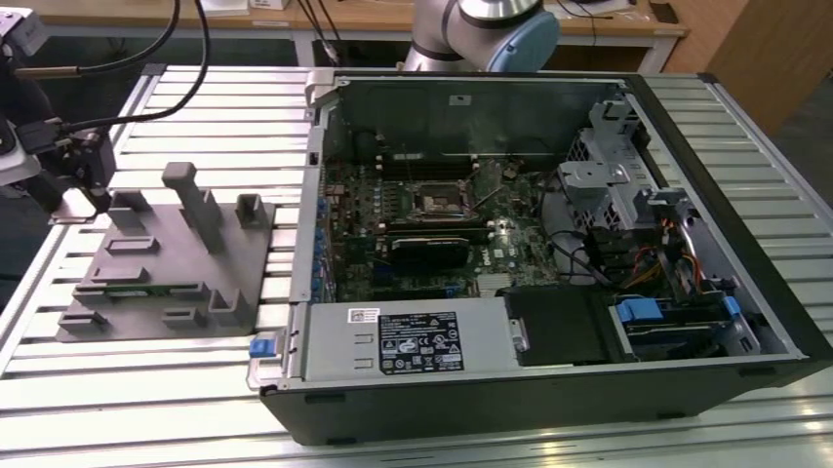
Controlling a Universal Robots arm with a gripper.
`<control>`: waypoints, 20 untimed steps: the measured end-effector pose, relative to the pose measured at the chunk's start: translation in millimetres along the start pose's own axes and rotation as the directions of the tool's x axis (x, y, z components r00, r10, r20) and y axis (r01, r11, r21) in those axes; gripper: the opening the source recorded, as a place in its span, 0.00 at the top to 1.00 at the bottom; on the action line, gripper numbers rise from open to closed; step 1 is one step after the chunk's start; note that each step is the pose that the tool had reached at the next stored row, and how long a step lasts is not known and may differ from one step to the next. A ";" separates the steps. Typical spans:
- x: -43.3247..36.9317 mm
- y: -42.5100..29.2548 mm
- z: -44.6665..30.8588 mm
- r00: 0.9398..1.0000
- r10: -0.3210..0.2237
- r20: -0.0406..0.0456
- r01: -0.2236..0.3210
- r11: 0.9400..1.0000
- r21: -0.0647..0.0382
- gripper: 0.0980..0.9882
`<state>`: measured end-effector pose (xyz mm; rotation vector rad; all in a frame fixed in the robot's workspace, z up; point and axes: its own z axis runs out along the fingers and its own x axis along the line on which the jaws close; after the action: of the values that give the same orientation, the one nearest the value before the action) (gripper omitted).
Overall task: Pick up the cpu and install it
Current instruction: 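Pick up the cpu and move it towards the insertion slot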
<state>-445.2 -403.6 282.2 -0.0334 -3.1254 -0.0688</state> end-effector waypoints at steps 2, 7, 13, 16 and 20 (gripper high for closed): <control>0.0 0.1 -2.6 1.000 0.000 0.000 0.000 1.000 0.000 0.50; 0.1 0.5 -9.0 1.000 0.000 0.000 0.000 1.000 0.000 0.50; 0.3 1.1 -16.5 1.000 0.000 0.000 0.000 1.000 0.000 0.50; 0.3 1.3 -20.7 1.000 0.000 0.000 0.000 1.000 0.000 0.50; 0.4 1.6 -26.5 1.000 0.000 0.000 0.000 1.000 0.000 0.50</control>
<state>-445.1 -403.1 308.8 -0.0334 -3.1254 -0.0689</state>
